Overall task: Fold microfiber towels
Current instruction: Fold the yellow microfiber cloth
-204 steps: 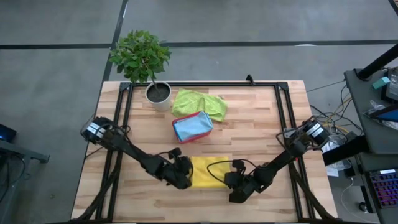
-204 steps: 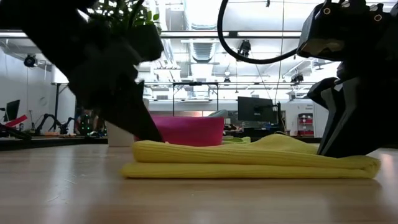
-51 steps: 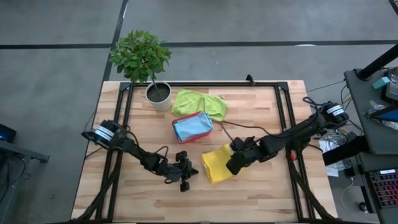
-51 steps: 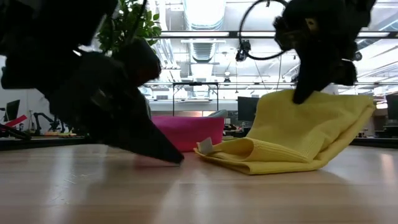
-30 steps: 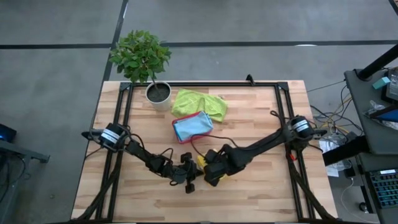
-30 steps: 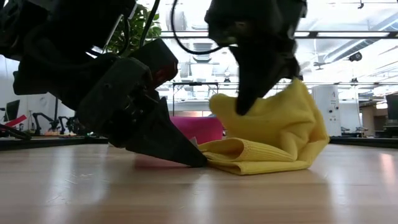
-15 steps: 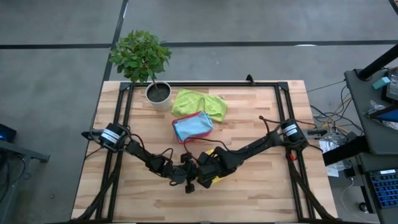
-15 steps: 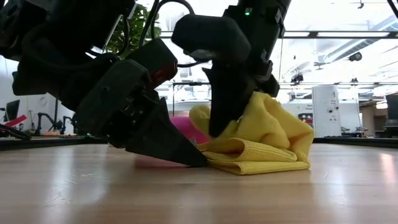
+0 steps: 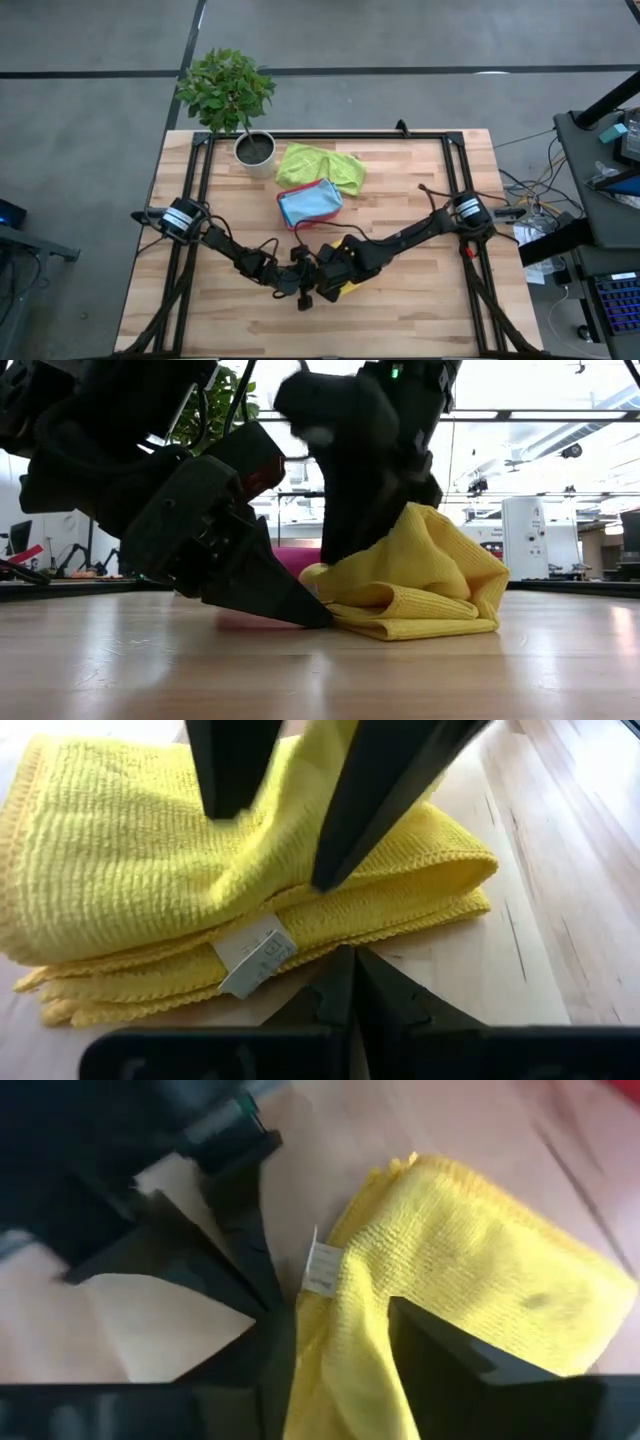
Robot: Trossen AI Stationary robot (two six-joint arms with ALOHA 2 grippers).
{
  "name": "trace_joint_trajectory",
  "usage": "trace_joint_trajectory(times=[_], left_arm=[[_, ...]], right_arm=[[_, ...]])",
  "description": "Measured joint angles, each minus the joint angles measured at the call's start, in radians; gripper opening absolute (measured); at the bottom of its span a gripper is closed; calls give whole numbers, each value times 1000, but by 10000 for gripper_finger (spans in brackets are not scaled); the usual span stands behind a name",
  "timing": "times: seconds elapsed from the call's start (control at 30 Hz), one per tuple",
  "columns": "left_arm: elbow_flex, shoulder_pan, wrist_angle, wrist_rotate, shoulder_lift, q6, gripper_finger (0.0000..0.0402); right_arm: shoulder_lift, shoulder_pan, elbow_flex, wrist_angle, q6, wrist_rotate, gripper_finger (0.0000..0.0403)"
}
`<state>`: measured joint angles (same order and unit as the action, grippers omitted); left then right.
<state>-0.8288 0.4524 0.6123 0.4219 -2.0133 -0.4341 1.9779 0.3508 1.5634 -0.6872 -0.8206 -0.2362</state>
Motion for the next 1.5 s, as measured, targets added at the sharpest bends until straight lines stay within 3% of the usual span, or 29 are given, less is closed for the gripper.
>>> trace_joint_trajectory(times=[0.2, 0.37, 0.5, 0.7, 0.83, 0.97, 1.13, 1.27, 1.5], left_arm=[[5, 7, -20, 0, 32, 29, 0], [5, 7, -33, 0, 58, 30, 0], [6, 7, -31, 0, 56, 23, 0], [6, 7, -30, 1, 55, 22, 0], [6, 5, -29, 3, 55, 22, 0], [6, 3, -29, 3, 47, 22, 0], [6, 0, -27, 3, 29, 21, 0], [6, -2, -20, 3, 26, 20, 0], [7, -2, -26, 3, 33, 20, 0]], right_arm=[[-93, 14, -1, -35, 77, -3, 189], [-184, 63, -28, -92, 125, -76, 186], [-221, 106, -68, -154, 122, -169, 138], [-228, 139, -187, -128, 123, -221, 25], [-217, 142, -305, 54, 142, -242, 13], [-200, 142, -419, 345, 233, -234, 10], [-178, 148, -510, 673, 341, -171, 9], [-159, 147, -537, 787, 368, -156, 9], [-106, 146, -541, 807, 375, -159, 9]])
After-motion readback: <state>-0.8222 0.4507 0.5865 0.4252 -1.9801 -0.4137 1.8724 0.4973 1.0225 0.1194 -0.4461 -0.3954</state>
